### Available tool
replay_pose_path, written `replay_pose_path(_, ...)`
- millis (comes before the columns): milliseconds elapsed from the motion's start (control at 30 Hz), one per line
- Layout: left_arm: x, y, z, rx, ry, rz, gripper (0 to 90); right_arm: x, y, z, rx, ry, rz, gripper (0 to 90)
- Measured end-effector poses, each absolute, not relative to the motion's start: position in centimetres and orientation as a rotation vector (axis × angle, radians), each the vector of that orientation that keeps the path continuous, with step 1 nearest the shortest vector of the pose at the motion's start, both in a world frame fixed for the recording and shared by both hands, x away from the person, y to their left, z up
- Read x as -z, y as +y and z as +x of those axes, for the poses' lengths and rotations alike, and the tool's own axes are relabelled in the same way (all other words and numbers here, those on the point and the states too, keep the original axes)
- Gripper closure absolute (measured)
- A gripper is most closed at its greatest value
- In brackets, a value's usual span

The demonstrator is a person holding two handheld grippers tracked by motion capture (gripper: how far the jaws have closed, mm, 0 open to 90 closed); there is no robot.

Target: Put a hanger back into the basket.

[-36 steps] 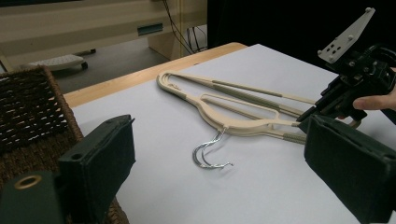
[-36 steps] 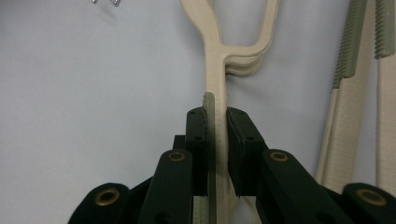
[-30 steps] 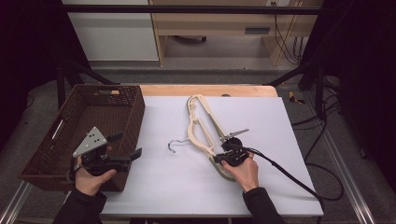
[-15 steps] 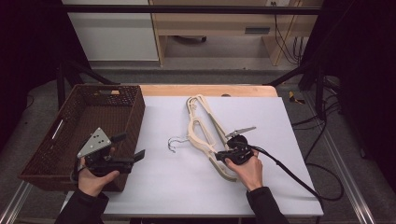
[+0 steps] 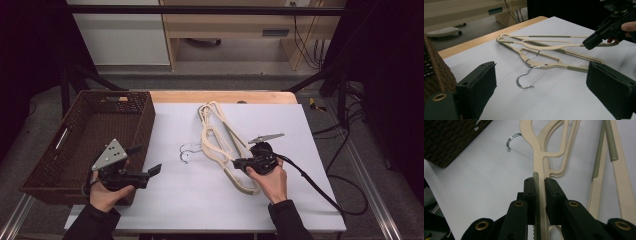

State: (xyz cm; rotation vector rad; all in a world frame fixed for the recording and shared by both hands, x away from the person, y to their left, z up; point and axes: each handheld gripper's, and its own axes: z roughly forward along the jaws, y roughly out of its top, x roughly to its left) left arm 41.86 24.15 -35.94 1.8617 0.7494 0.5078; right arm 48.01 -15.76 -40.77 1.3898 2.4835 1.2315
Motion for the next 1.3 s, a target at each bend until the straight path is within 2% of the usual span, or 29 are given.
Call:
replay_pose_path(667, 36.9, 22.2, 41.8, -0.452, 0.727, 1.89, 9.9, 39.9, -16.3, 47.6, -1.288, 2.477, 1.378, 79.6)
replay_pose_path(933, 39.2, 19.7, 42.2, -0.349, 0.777, 1.867, 12.3, 39.7, -16.6, 47.5, -1.298, 2.472, 1.387, 79.6)
replay_pose_path(1300, 42.4, 16.9, 44.0, -0.267, 0.851, 1.928, 17.6, 39.7, -16.7, 47.5, -1.31, 2.476, 1.381, 79.6)
